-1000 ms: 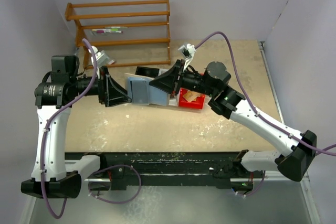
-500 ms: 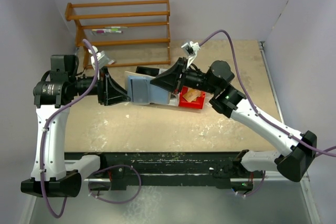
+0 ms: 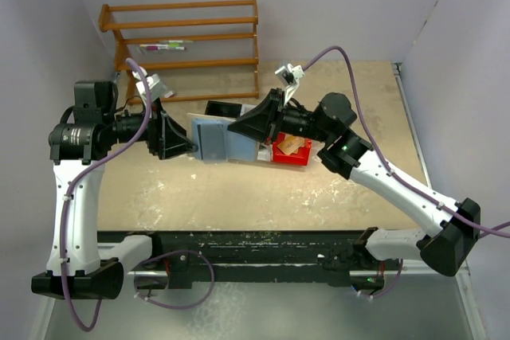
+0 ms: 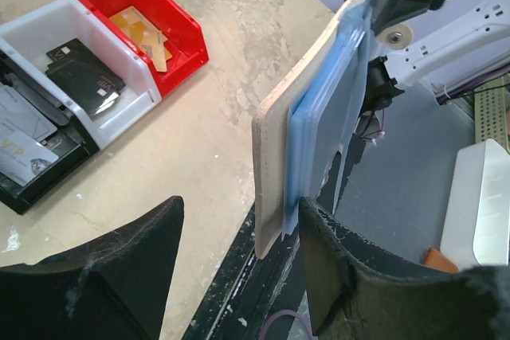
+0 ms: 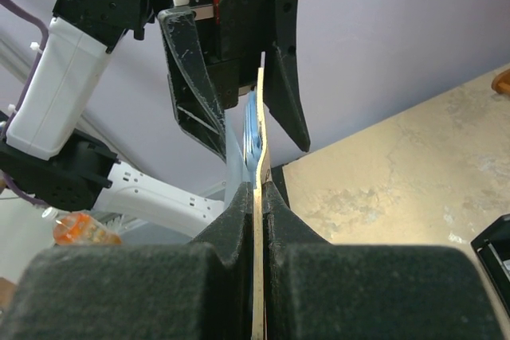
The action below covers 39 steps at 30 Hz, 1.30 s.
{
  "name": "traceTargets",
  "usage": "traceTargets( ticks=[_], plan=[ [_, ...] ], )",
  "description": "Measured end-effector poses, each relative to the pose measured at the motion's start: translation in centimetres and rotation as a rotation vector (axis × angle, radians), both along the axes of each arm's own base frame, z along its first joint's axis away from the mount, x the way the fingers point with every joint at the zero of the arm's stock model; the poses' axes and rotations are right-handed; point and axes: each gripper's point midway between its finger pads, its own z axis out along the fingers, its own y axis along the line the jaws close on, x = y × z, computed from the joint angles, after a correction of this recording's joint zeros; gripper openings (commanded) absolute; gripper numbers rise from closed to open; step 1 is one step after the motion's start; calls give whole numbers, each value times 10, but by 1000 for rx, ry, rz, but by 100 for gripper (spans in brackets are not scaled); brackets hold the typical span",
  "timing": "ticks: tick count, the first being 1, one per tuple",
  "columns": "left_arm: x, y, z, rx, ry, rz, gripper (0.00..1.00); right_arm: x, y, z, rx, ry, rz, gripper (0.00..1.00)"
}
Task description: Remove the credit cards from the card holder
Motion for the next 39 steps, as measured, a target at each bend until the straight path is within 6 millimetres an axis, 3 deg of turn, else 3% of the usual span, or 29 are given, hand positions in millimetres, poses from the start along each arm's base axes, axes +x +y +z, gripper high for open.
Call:
traceTargets(
  ticks=[7, 16, 24, 39],
  plan=[
    [0, -1, 3, -12, 1, 0, 74, -1, 0, 2, 7, -5, 5, 0],
    [-26, -14, 19, -128, 8, -138, 61, -4, 0, 0, 3, -1, 25, 0],
    [-29, -16, 20, -165, 27, -173, 48, -11, 0, 3, 21, 10, 60, 0],
    [-28, -21, 25, -251, 81, -198, 47, -19, 3, 11, 62, 20, 123, 0]
  ],
)
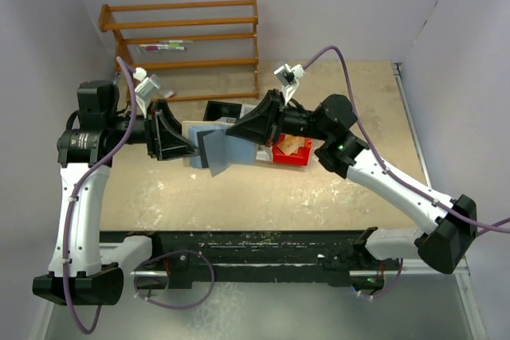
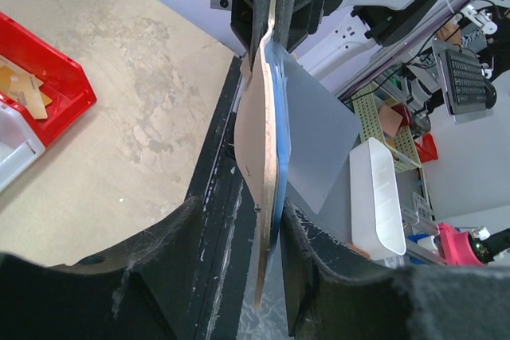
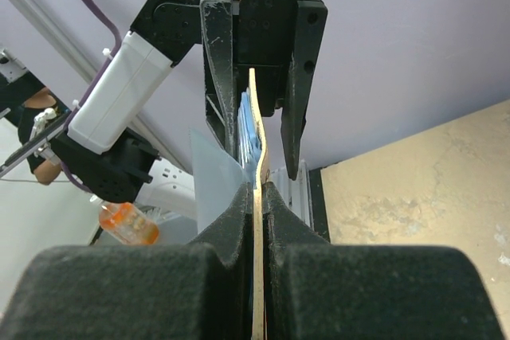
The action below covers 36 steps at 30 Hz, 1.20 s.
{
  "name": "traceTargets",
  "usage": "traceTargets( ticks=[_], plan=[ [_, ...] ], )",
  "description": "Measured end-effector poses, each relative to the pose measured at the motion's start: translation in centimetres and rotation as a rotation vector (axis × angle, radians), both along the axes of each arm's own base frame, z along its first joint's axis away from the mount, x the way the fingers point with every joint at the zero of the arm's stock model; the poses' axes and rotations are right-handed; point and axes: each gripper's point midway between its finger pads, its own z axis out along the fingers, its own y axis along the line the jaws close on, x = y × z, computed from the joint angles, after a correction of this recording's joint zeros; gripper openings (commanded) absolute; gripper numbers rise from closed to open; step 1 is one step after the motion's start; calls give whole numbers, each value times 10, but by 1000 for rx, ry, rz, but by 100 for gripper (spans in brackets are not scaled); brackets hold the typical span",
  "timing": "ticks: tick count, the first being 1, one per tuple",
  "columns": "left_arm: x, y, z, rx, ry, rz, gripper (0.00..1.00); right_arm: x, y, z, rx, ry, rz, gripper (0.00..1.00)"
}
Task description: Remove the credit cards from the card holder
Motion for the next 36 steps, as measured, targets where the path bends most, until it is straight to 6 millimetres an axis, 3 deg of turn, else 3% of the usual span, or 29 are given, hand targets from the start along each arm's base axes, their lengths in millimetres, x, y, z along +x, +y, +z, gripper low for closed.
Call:
traceTargets(
  ticks=[3, 9, 13, 22, 26, 28, 32, 36],
  plan=[
    [0, 0, 2, -8, 8, -3, 57, 1, 1, 0, 2, 4, 2, 0],
    [0, -1, 1, -12, 23, 0, 61, 2, 2, -2, 2, 16, 6, 0],
    [-2, -1, 2, -13, 27, 1, 57, 2, 3, -1, 6, 17, 5, 0],
    [0, -1, -4, -17, 50, 4, 37, 9, 11, -1, 39, 41, 21, 1],
    [2, -1, -3, -20, 61, 6, 20, 11, 13, -3, 42, 58, 26, 16],
    [2, -1, -3, -20, 61, 8, 13, 11, 14, -5, 41, 66, 27, 41],
    [6, 0, -4, -9, 62, 28, 0, 13, 14, -10, 27, 85, 18, 69],
    [18, 3, -15, 46, 65, 96, 0, 27, 11, -20, -16, 100, -73, 83]
  ],
)
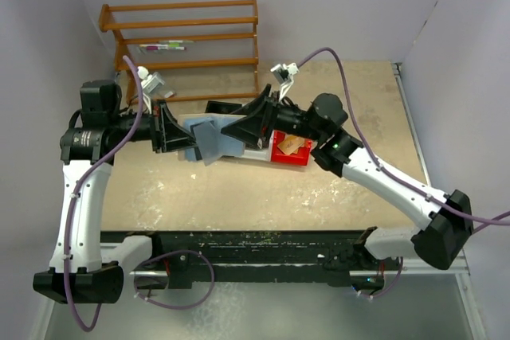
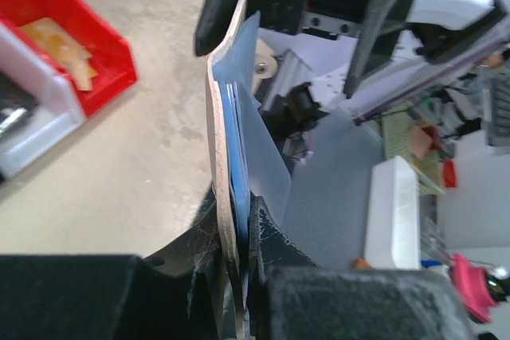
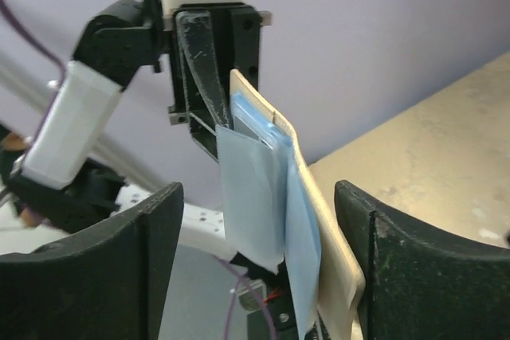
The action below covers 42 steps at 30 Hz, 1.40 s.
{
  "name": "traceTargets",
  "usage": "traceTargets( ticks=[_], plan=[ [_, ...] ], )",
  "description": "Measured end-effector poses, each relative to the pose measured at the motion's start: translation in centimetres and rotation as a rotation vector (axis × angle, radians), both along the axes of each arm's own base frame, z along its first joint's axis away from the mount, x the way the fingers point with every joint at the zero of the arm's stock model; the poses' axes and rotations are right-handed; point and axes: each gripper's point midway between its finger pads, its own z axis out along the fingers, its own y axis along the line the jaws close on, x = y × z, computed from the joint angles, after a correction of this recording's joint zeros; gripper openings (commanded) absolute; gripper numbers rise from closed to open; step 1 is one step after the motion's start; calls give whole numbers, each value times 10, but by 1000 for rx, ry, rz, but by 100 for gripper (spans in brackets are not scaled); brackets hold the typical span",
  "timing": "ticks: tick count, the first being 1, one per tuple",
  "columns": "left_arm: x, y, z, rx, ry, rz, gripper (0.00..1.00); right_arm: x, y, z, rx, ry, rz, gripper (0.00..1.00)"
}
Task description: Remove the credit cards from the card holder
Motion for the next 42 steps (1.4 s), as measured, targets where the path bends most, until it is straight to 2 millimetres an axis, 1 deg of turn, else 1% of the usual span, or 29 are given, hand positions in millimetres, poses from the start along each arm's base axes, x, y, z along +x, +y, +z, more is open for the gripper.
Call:
traceTargets(
  ticks=[2, 3, 5, 7, 8, 10, 13, 15, 17, 19, 21, 22, 24, 25, 27, 29, 30, 31, 32, 34, 35, 36, 37, 39, 40, 42],
  plan=[
    [11, 4, -6, 52, -16, 49, 0, 12, -7, -3, -34, -4, -96, 92],
    [16, 6, -9, 75, -25, 72, 0, 18, -10, -4, -51, -13, -145, 95],
    [27, 13, -19, 142, -41, 135, 0, 29, -18, -3, -90, -43, -250, 98],
    [39, 22, -31, 221, -53, 206, 0, 37, -21, 1, -129, -88, -355, 99],
    [44, 28, -36, 256, -55, 242, 0, 38, -20, 4, -143, -110, -386, 99],
    [55, 39, -46, 330, -64, 312, 0, 29, -12, 6, -180, -154, -432, 99],
    [64, 51, -56, 401, -61, 376, 0, 17, 6, -1, -248, -207, -473, 99],
    [65, 54, -60, 422, -51, 388, 0, 13, 18, -13, -311, -243, -505, 99],
    [63, 53, -61, 416, -42, 377, 0, 16, 27, -30, -387, -270, -547, 98],
    [59, 48, -57, 393, -38, 349, 0, 21, 30, -47, -454, -279, -575, 96],
    [52, 41, -49, 354, -44, 308, 0, 27, 26, -65, -525, -277, -596, 94],
    [48, 37, -43, 329, -47, 280, 0, 32, 21, -69, -547, -273, -608, 92],
    [39, 29, -33, 277, -49, 224, 0, 42, 10, -70, -560, -261, -620, 88],
    [35, 25, -29, 255, -50, 200, 0, 48, 1, -68, -551, -248, -615, 85],
    [29, 20, -23, 216, -47, 159, 0, 60, -24, -56, -514, -221, -615, 80],
    [24, 16, -18, 180, -37, 123, 0, 62, -44, -37, -460, -214, -605, 71],
    [22, 14, -17, 163, -30, 105, 0, 57, -53, -23, -417, -221, -588, 66],
    [21, 12, -15, 146, -22, 88, 0, 49, -57, -9, -377, -232, -561, 62],
    [19, 10, -13, 127, -11, 68, 0, 36, -59, 4, -337, -246, -520, 60],
    [17, 6, -10, 90, 14, 34, 0, 15, -62, 28, -268, -267, -451, 57],
    [16, 5, -9, 71, 27, 16, 0, -1, -60, 44, -219, -279, -387, 57],
    [15, 4, -7, 56, 40, 2, 0, -5, -60, 48, -207, -283, -371, 56],
    [14, 3, -6, 41, 50, -11, 0, -16, -57, 58, -169, -281, -321, 54],
    [13, 1, -4, 20, 67, -29, 0, -30, -52, 69, -116, -272, -246, 51],
    [12, 1, -3, 12, 72, -35, 0, -38, -49, 73, -93, -259, -196, 50],
    [9, 0, 0, -4, 76, -50, 1, -47, -41, 74, -66, -233, -122, 44]
  ],
)
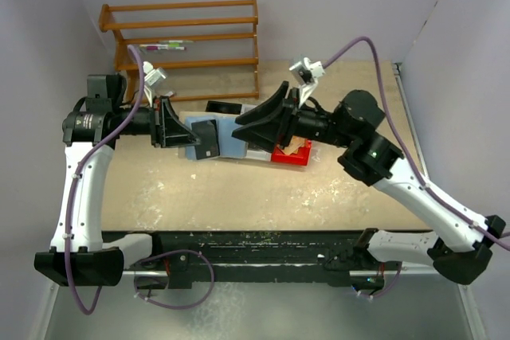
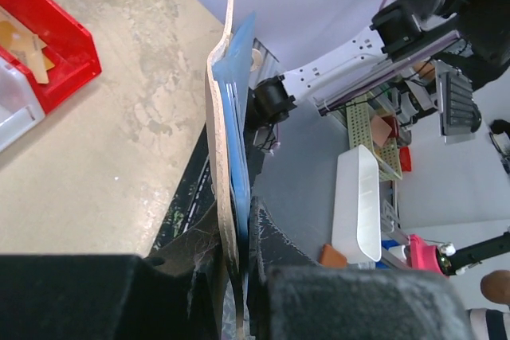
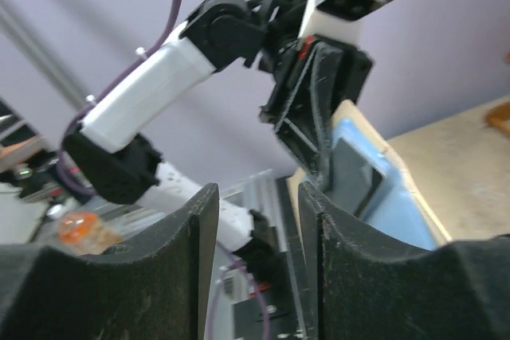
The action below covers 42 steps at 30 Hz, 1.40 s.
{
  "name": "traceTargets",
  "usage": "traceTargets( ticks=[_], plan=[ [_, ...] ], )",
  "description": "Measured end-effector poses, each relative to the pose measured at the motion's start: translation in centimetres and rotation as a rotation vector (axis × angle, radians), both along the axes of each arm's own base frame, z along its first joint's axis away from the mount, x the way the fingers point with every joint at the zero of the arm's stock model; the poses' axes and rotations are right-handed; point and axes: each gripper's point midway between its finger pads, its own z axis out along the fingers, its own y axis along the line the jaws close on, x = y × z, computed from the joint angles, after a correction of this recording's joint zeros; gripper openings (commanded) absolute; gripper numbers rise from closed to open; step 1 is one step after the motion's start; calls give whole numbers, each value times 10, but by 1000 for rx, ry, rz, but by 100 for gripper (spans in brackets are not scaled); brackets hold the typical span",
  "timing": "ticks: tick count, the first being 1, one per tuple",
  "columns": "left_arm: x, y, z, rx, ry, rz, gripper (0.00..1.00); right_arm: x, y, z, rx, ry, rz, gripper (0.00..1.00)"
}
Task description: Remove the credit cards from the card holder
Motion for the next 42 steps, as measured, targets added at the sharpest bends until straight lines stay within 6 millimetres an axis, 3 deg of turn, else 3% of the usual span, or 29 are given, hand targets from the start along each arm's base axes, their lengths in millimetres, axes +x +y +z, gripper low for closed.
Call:
traceTargets(
  ticks=[3, 6, 11, 35, 42],
  plan=[
    [-4, -1, 4, -25, 3, -23, 2, -4, 17, -10, -4, 54, 95, 43],
    [-7, -2, 7, -42, 4, -38, 2, -3, 33, -34, -44, 126, 161, 42],
    [-12, -3, 12, -63, 3, -59, 2, -2, 45, -64, -101, 212, 205, 39],
    [-19, -4, 18, -100, 5, -93, 4, 12, 48, -83, -143, 258, 197, 34],
    [-20, -4, 18, -100, 12, -92, 8, 13, 57, -84, -121, 277, 242, 19]
  ],
)
